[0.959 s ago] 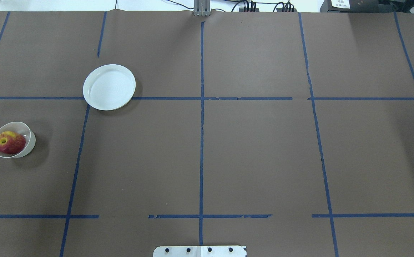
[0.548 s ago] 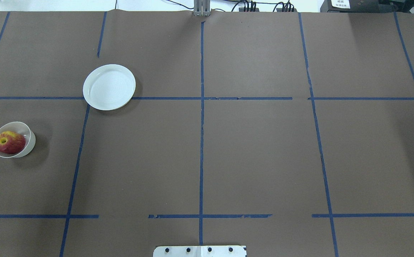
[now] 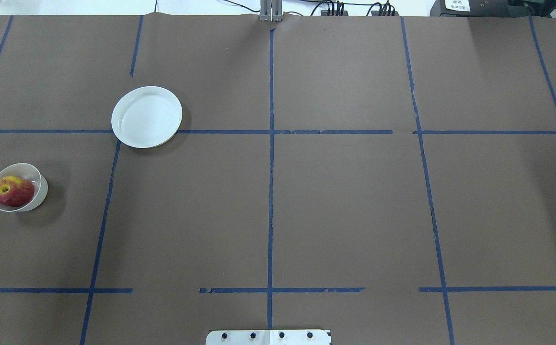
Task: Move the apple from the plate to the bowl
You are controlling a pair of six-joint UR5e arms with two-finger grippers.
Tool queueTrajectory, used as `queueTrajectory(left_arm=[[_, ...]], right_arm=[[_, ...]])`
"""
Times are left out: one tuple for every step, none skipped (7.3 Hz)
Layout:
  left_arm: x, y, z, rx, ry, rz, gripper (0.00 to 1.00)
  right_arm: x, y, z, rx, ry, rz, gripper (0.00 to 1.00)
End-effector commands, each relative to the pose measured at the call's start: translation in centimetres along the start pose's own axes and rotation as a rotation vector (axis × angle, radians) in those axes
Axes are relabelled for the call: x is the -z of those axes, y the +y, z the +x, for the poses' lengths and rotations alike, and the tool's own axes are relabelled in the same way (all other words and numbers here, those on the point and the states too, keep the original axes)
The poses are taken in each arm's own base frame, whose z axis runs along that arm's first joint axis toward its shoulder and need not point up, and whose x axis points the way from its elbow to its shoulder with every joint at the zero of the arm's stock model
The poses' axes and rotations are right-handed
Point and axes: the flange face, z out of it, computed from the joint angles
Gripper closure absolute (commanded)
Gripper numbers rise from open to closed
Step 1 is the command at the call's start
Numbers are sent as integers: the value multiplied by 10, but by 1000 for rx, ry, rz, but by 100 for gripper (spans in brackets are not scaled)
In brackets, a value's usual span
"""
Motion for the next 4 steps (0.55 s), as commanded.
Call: queueTrajectory(left_arm=[[0, -1, 0, 0, -1, 1, 0], [0, -1, 0, 1, -1, 0, 0], [-1, -1, -2, 3, -1, -2, 0], [-1, -1, -1, 2, -1, -1, 0]], right_arm=[[0, 0, 0, 0, 0, 0, 0], [0, 0, 0, 0, 0, 0, 0], [0, 0, 0, 0, 0, 0, 0], [0, 0, 0, 0, 0, 0, 0]])
